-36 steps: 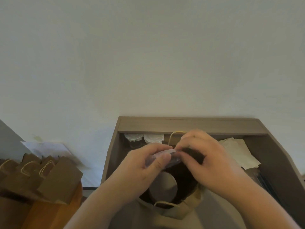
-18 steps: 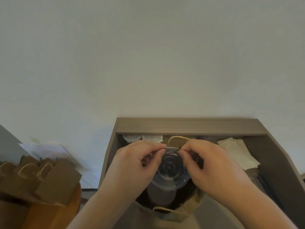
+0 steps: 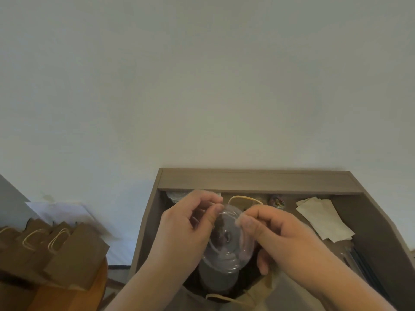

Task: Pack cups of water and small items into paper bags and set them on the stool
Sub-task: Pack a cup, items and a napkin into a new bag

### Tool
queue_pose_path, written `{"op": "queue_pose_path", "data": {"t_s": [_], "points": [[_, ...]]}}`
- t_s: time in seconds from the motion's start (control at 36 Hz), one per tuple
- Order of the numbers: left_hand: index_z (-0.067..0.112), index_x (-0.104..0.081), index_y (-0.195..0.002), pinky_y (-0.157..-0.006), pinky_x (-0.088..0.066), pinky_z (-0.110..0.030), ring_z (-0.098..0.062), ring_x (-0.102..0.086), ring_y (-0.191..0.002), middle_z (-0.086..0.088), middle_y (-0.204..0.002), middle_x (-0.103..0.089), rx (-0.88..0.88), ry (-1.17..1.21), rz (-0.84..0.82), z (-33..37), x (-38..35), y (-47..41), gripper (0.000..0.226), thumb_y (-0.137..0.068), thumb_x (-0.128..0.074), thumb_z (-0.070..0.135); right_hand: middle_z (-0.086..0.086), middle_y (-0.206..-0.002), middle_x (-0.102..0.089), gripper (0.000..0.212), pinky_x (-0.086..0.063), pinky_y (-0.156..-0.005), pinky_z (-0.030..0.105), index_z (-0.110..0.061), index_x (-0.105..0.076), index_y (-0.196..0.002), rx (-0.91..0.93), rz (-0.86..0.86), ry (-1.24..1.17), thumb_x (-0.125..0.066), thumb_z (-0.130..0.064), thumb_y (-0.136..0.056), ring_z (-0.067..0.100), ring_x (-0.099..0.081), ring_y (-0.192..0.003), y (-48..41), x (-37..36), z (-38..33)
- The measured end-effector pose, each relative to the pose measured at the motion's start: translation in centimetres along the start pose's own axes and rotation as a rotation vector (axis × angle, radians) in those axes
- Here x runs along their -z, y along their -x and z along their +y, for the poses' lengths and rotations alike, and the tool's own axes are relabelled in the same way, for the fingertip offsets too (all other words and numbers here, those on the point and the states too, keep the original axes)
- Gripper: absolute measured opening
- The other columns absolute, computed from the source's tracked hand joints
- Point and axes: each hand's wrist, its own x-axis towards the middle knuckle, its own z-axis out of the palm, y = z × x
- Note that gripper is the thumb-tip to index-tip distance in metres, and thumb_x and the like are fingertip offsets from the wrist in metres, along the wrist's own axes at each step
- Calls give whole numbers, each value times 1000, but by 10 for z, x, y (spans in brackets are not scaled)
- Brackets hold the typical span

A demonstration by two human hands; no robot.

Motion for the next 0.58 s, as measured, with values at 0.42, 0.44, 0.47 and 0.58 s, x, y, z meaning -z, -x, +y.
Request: {"op": "queue_pose_path", "data": {"t_s": [0.42,0.44,0.47,0.58], "points": [[47,-60,-118,-95,-47,-20,-6,-50,-121,32,-121,-47,-327,-386,-124,3,5,13,35,-89,-63,66,26,-88,-68,41,-60,-63,33,3,-71,-95,-104,14,-526,-76,-35,-81,33,-65,-76,-6,2,12],[49,-60,-121,-99,-44,-21,-6,-47,-127,33,-125,-45,-319,-385,-159,4,5,14,39,-87,-62,69,26,-88,-68,44,-61,-66,36,4,-71,-96,-90,27,-526,-76,-37,-79,33,-66,-75,-6,1,12],[49,-61,-122,-102,-44,-21,-5,-45,-131,35,-128,-44,-293,-347,-193,5,4,14,42,-86,-63,70,27,-89,-68,43,-62,-72,41,0,-73,-95,-76,29,-518,-77,-39,-79,34,-67,-77,-6,0,11],[48,-64,-123,-98,-54,-21,0,-49,-131,32,-131,-51,-177,-140,-239,3,3,12,42,-83,-73,58,26,-95,-73,33,-62,-86,50,-9,-76,-95,-36,-11,-500,-80,-37,-78,37,-71,-85,-3,-3,8]]}}
